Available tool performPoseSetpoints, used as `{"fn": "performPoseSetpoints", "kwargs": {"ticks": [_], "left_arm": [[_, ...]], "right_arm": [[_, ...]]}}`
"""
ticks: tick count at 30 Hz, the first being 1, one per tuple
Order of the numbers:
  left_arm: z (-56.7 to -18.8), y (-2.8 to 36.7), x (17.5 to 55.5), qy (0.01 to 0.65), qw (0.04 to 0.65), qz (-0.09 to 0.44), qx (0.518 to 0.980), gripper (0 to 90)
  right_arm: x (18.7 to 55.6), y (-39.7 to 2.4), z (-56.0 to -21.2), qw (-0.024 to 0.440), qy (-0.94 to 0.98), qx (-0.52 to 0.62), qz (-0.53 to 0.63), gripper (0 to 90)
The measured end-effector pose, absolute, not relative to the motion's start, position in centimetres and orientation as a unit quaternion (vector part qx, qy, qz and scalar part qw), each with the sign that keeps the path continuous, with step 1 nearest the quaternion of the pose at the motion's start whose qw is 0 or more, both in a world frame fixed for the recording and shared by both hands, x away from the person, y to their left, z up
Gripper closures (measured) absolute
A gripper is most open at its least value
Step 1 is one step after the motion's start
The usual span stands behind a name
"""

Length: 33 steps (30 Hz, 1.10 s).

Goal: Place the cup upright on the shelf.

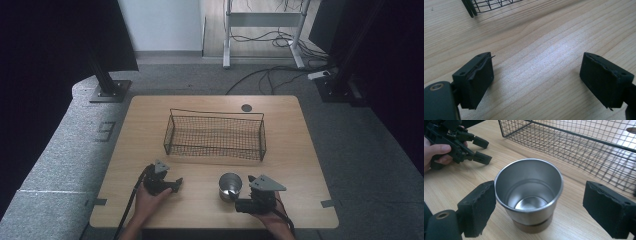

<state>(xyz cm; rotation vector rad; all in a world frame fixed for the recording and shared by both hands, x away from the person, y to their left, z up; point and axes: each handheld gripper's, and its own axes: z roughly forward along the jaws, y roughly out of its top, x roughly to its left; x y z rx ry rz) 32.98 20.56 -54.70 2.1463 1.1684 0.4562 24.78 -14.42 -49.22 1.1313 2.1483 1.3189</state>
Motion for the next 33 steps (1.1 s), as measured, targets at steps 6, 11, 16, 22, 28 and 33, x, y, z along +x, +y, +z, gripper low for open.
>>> {"fn": "performPoseSetpoints", "kwargs": {"ticks": [6, 11, 16, 22, 28, 33], "left_arm": [[-54.7, 20.5, 33.0, 0.445, 0.322, 0.173, 0.817, 12.1], [-54.7, 20.5, 32.9, 0.444, 0.323, 0.173, 0.818, 12.3], [-54.7, 20.5, 32.9, 0.443, 0.323, 0.173, 0.818, 12.3], [-54.7, 20.5, 32.9, 0.443, 0.323, 0.173, 0.818, 12.3], [-54.7, 20.5, 32.9, 0.443, 0.323, 0.172, 0.818, 12.3], [-54.7, 20.5, 32.9, 0.443, 0.323, 0.173, 0.818, 12.3]], "right_arm": [[25.8, -12.9, -49.3, 0.184, 0.767, 0.405, 0.462, 6.3], [26.7, -11.6, -49.9, 0.181, 0.777, 0.400, 0.450, 3.9], [26.9, -10.8, -51.0, 0.188, 0.787, 0.398, 0.432, 4.2], [27.2, -10.9, -51.9, 0.189, 0.785, 0.401, 0.432, 14.4], [27.0, -10.9, -51.7, 0.199, 0.795, 0.384, 0.424, 14.9], [26.9, -11.1, -51.6, 0.198, 0.799, 0.379, 0.423, 15.1]]}}
